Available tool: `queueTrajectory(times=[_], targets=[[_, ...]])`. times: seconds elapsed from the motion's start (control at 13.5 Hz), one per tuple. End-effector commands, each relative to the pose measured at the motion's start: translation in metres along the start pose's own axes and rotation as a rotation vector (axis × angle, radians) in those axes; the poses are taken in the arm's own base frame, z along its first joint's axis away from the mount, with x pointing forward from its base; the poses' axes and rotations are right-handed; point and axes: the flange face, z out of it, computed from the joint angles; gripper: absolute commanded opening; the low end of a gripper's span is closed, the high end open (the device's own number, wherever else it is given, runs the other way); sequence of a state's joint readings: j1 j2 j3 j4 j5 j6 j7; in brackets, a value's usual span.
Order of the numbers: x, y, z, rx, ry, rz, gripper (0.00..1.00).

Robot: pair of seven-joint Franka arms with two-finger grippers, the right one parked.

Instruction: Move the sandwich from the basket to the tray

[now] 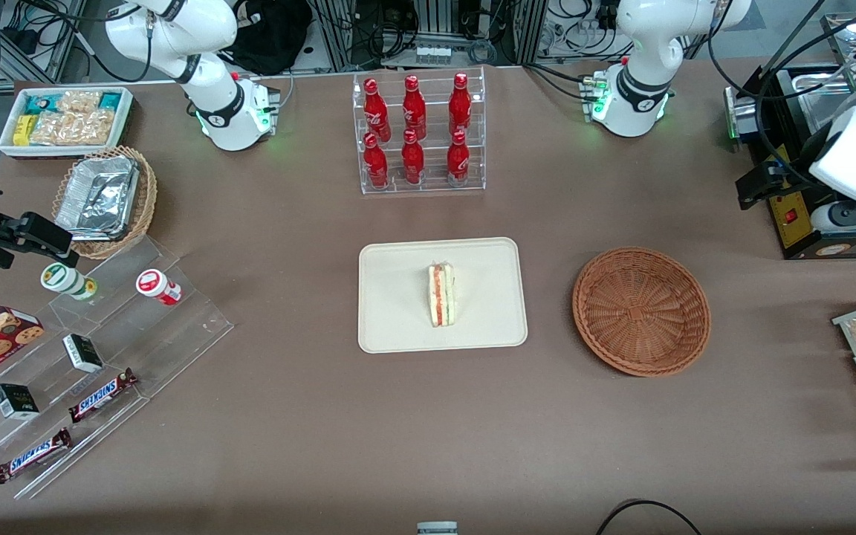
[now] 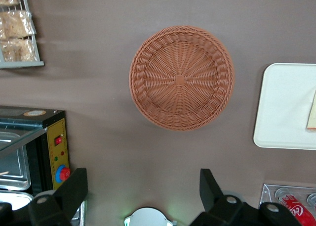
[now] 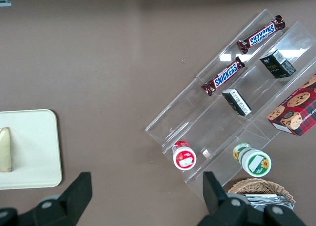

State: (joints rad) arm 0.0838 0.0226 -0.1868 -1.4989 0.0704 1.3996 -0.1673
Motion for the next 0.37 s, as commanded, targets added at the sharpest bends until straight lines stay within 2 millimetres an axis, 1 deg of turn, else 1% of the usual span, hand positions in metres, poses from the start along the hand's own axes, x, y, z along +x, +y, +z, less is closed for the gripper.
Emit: queueTrajectory(times=[0.0, 0.15, 0.22, 0.3], targets=[[0.000, -0.002, -0.009, -0.007, 0.001, -0.015, 1.00], [0.000, -0.003, -0.010, -0.005, 0.004, 0.006, 1.00], [0.001, -0.013, -0.010, -0.009, 0.004, 0.007, 1.00], [0.002, -0.017, -0.010, -0.013, 0.005, 0.007, 1.00]])
